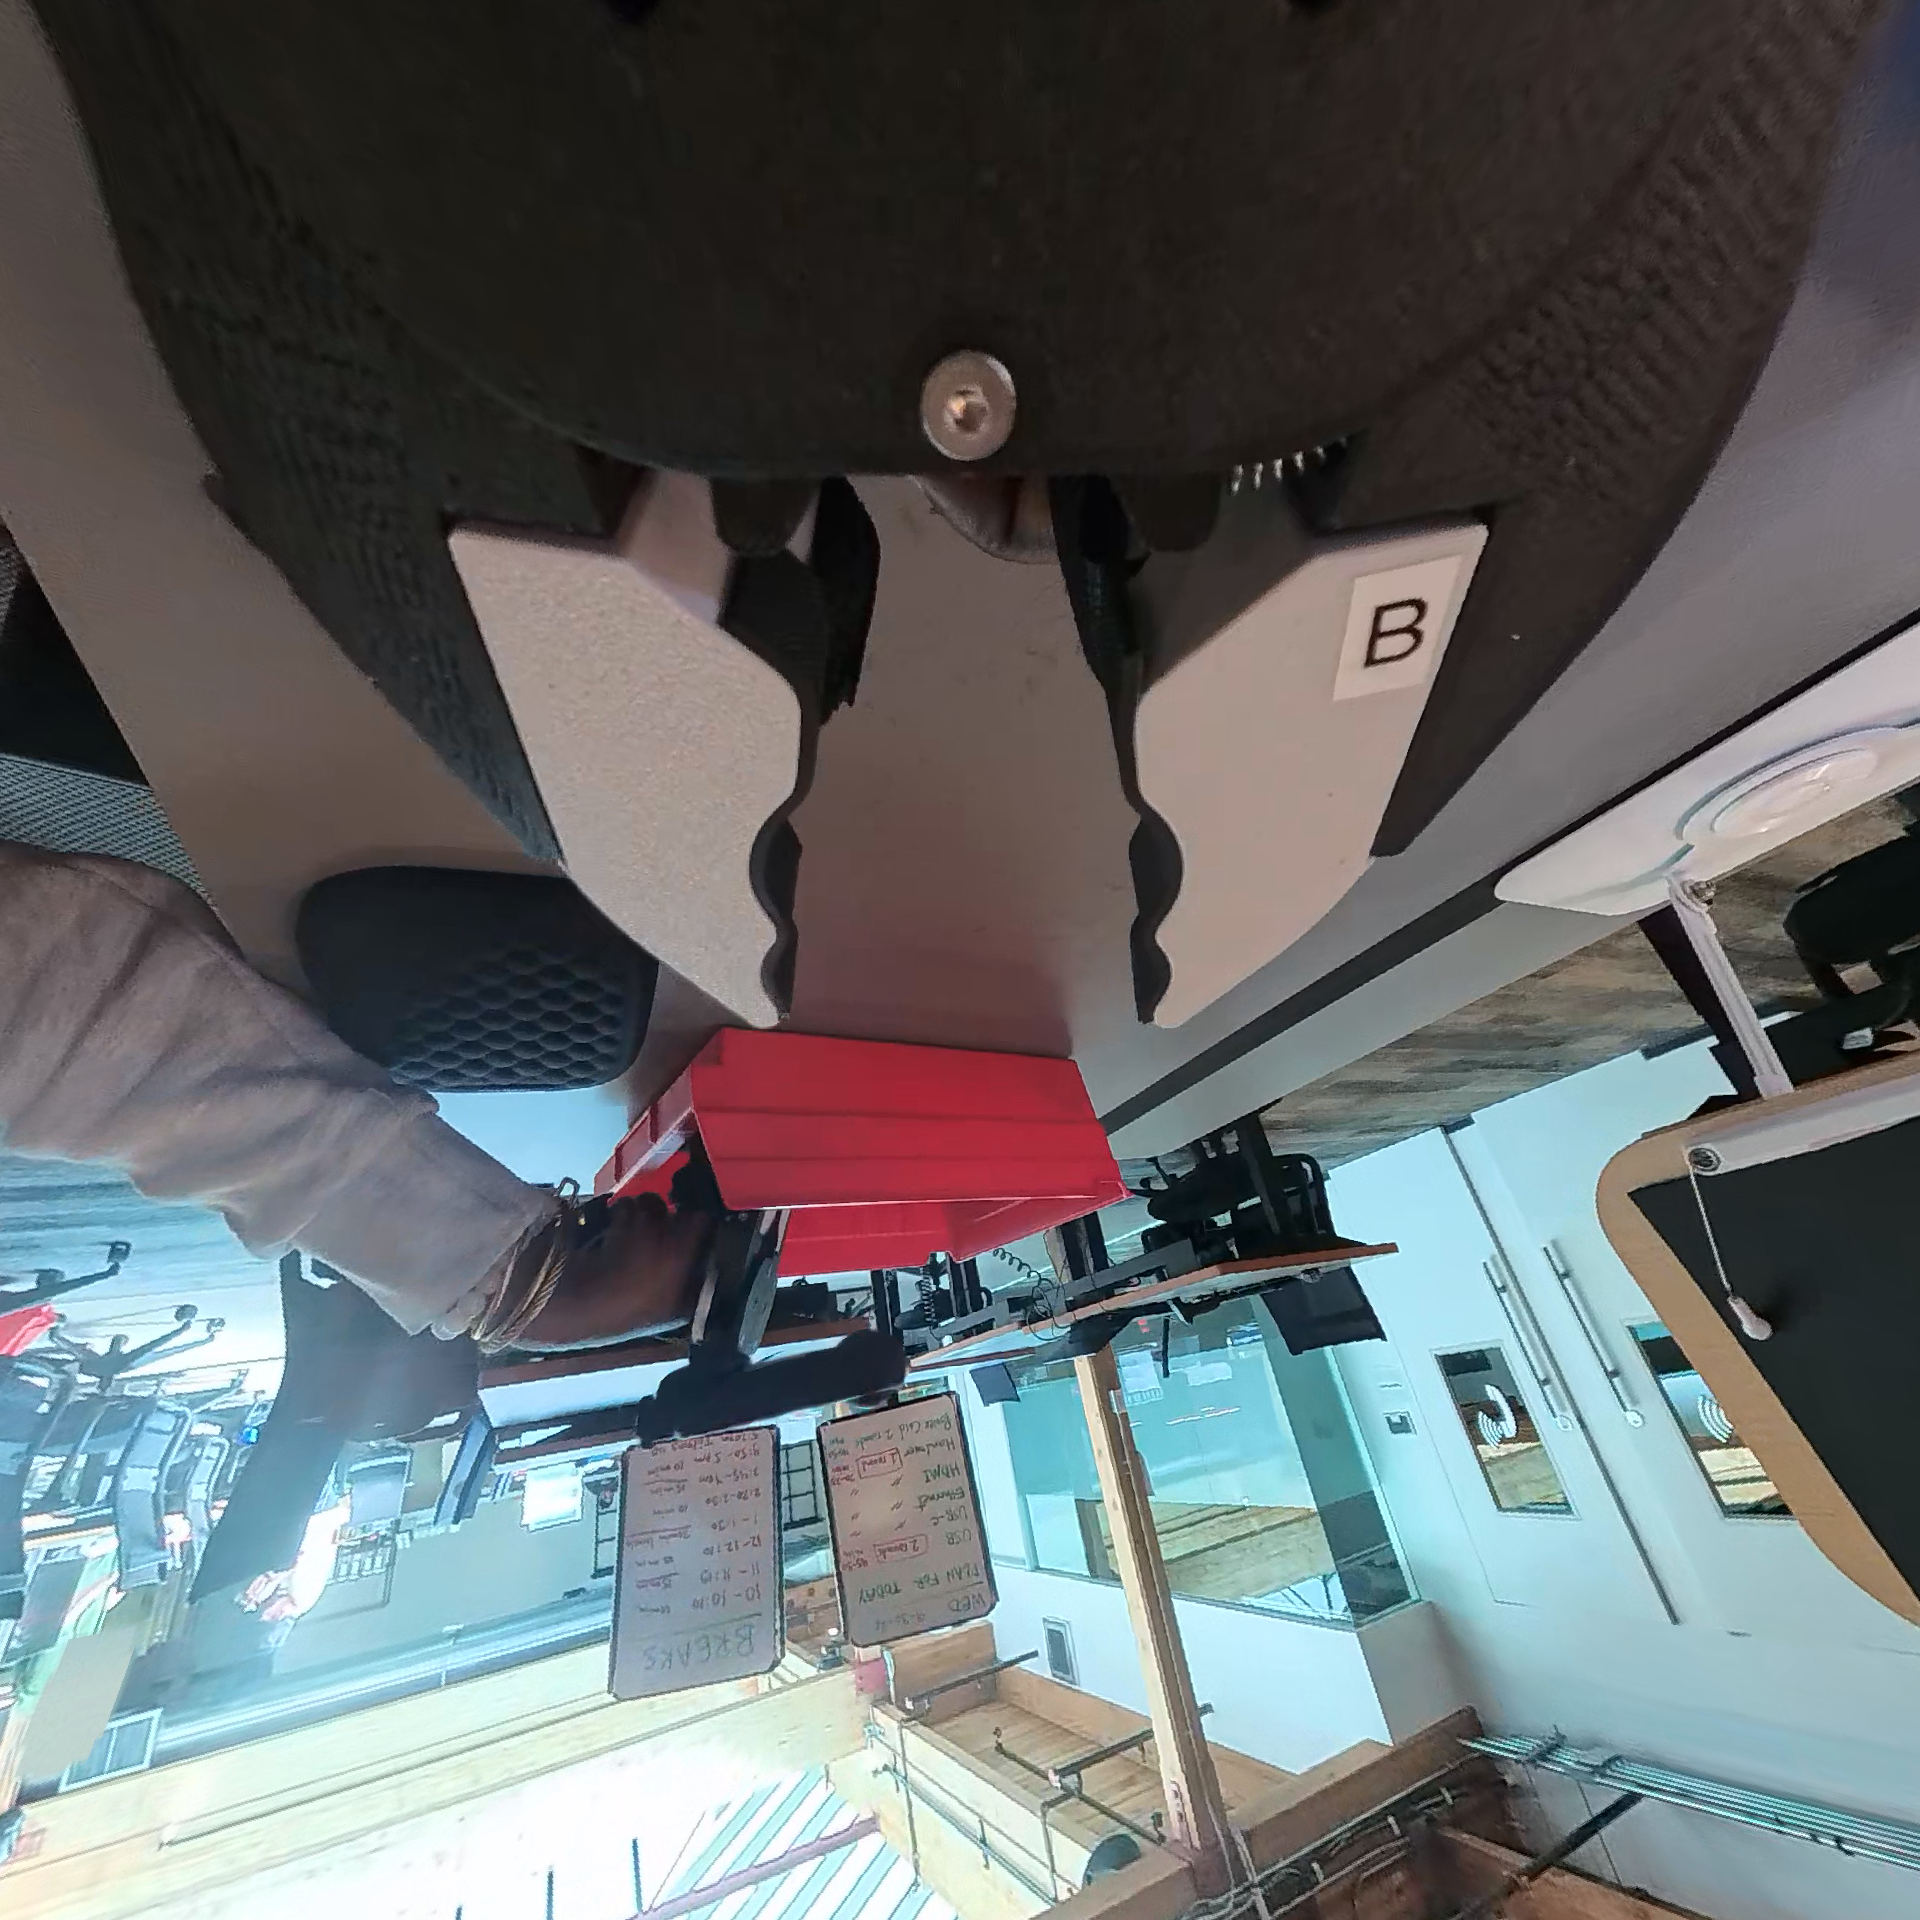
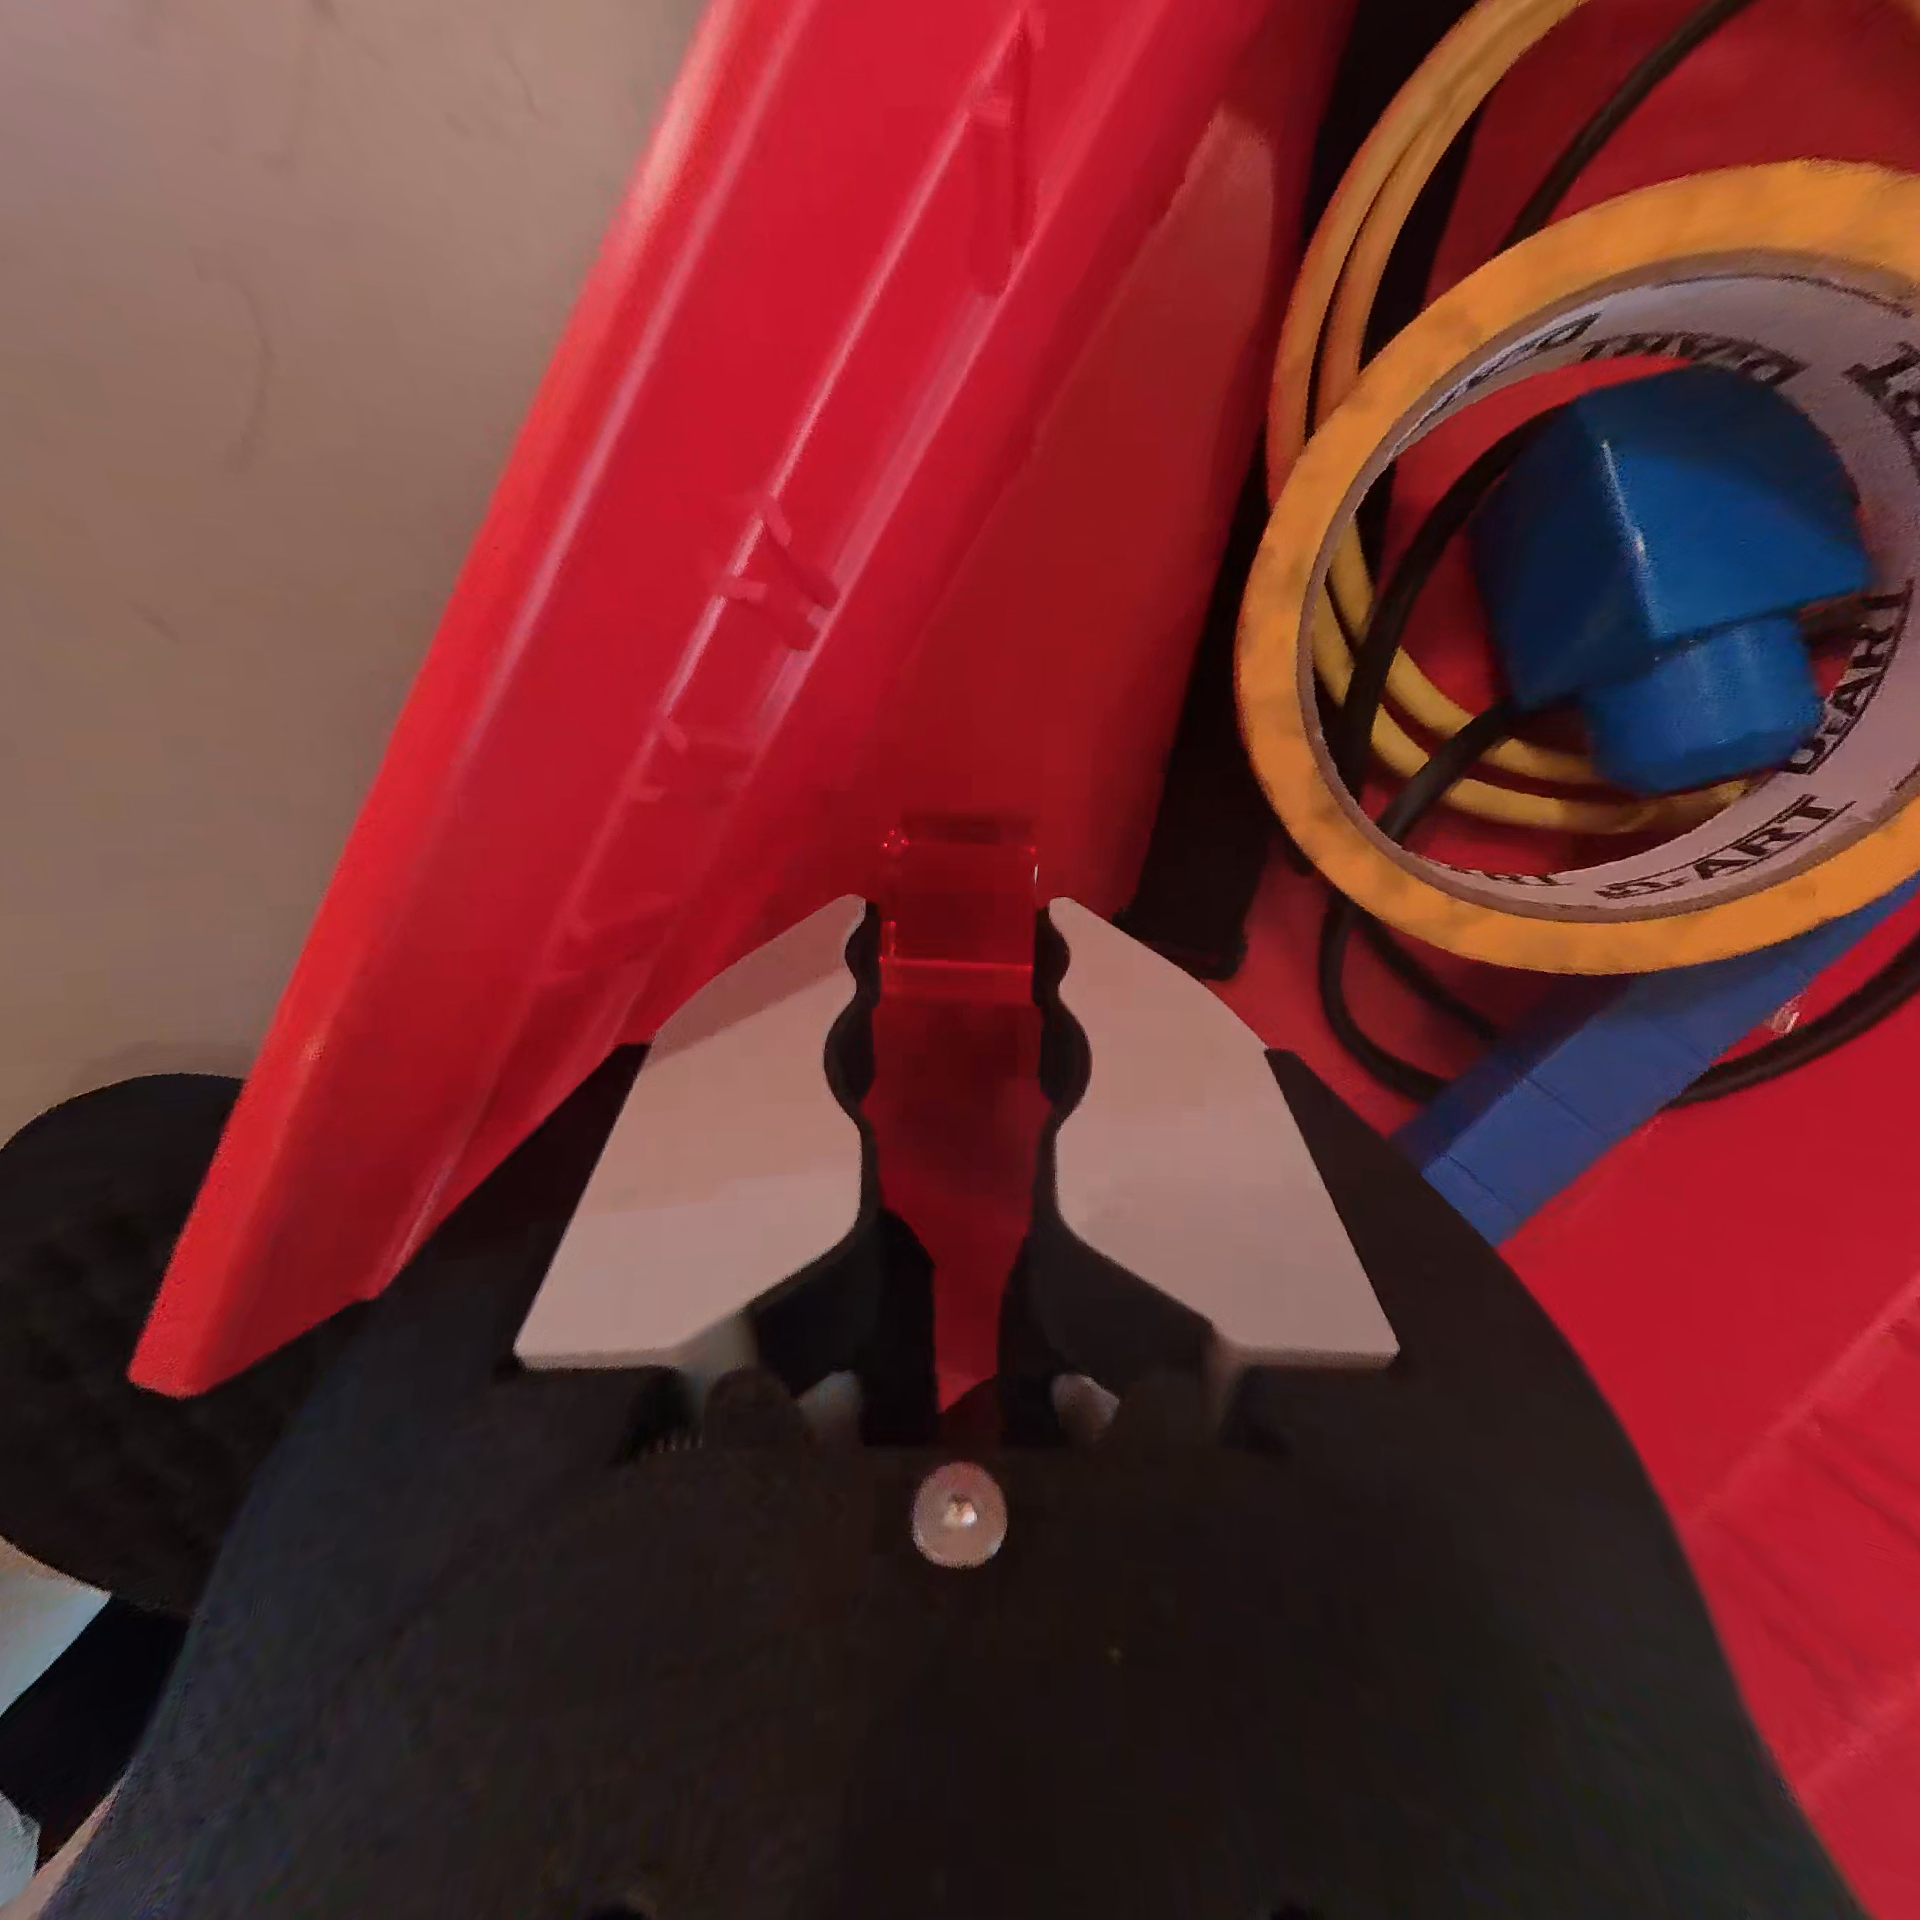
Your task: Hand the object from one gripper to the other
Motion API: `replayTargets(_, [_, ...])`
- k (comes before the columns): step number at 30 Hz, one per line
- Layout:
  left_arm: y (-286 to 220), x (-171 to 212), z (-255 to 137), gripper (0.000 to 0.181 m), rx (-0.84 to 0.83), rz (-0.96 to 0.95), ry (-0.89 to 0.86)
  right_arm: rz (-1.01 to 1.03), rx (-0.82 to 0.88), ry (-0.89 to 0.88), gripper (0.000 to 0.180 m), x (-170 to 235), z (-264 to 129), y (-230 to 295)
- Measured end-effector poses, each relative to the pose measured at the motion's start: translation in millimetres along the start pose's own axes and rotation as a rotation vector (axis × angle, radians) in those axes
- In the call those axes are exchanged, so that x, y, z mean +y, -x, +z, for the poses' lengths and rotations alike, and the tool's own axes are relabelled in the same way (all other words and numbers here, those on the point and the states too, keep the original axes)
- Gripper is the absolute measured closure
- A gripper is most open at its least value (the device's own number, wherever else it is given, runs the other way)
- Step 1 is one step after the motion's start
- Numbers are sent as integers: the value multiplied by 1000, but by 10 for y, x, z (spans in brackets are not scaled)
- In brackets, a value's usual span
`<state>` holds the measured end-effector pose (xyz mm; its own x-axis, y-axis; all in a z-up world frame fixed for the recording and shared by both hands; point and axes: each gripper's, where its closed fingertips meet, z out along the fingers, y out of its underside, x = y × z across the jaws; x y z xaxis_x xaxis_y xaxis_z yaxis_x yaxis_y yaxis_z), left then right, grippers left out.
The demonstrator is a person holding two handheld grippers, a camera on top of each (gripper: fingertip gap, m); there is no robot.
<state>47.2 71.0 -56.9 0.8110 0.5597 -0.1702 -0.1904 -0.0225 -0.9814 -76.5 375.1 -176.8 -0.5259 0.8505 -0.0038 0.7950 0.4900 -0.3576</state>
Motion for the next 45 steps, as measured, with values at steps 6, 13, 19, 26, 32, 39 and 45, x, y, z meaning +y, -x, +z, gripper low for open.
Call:
replayTargets(6, [-11,4,4,119,8,1,1,9,-13,20,151,31,40,21])
replayTargets(13, [-22,11,10,119,12,10,4,29,43,-79,143,-67,-86,-53])
replayTargets(19, [-16,37,19,119,10,14,14,81,291,-617,113,-524,-923,-252])
replayTargets(26, [-24,38,23,119,8,33,18,-208,224,-1636,77,-912,-2255,774])
replayTargets(32, [-52,26,27,119,15,46,21,-400,92,-2104,66,-747,-2330,1582])
replayTargets(39, [-53,32,16,118,8,65,62,-620,-63,-2010,45,-871,-1886,2148])
replayTargets(45, [454,174,-417,50,-157,-7,437,-645,-63,-1923,46,-957,-1718,2207])
